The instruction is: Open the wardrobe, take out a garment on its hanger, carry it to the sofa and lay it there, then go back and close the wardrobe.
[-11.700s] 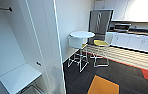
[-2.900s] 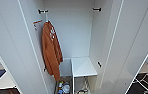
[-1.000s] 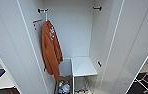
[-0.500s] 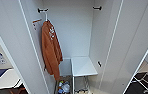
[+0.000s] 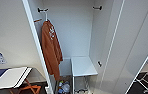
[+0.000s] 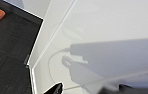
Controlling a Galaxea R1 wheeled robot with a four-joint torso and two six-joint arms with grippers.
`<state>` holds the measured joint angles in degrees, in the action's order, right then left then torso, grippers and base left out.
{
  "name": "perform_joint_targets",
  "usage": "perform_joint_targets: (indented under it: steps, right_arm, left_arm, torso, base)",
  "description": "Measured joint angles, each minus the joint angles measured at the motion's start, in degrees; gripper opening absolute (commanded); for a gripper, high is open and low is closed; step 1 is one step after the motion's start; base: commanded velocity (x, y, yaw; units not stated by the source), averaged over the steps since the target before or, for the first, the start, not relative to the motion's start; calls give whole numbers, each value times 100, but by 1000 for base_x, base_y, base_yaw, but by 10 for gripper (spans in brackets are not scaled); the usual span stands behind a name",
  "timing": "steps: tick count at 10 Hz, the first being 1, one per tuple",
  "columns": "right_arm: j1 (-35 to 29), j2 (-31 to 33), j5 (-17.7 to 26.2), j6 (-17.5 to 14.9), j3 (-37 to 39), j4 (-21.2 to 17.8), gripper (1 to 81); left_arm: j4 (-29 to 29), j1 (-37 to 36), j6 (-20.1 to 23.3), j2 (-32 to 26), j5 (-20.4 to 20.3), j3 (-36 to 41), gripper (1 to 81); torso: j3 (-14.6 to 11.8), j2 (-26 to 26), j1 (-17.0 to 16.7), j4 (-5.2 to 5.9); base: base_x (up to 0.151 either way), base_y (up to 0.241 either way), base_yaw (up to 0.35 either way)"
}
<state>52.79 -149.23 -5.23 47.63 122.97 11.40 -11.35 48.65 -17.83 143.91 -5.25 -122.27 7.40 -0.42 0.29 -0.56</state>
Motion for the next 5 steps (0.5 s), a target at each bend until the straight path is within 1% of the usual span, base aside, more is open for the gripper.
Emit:
perform_joint_targets:
  steps: [1,2,3,5]
  right_arm:
    - [35,-190,0,0,60,78,811]
    - [116,-257,-2,0,93,116,811]
    - [221,-161,20,2,127,127,811]
    - [407,313,20,2,201,108,811]
  left_arm:
    - [57,84,0,243,82,-13,811]
    - [83,156,0,363,146,-124,811]
    - [91,171,0,350,165,-286,811]
    - [107,154,0,289,154,-488,811]
  torso:
    - [0,0,0,0]
    - [2,2,0,0]
    - [2,2,0,0]
    - [2,2,0,0]
  base:
    - [0,0,0]
    - [0,0,0]
    - [0,0,0]
    - [0,0,0]
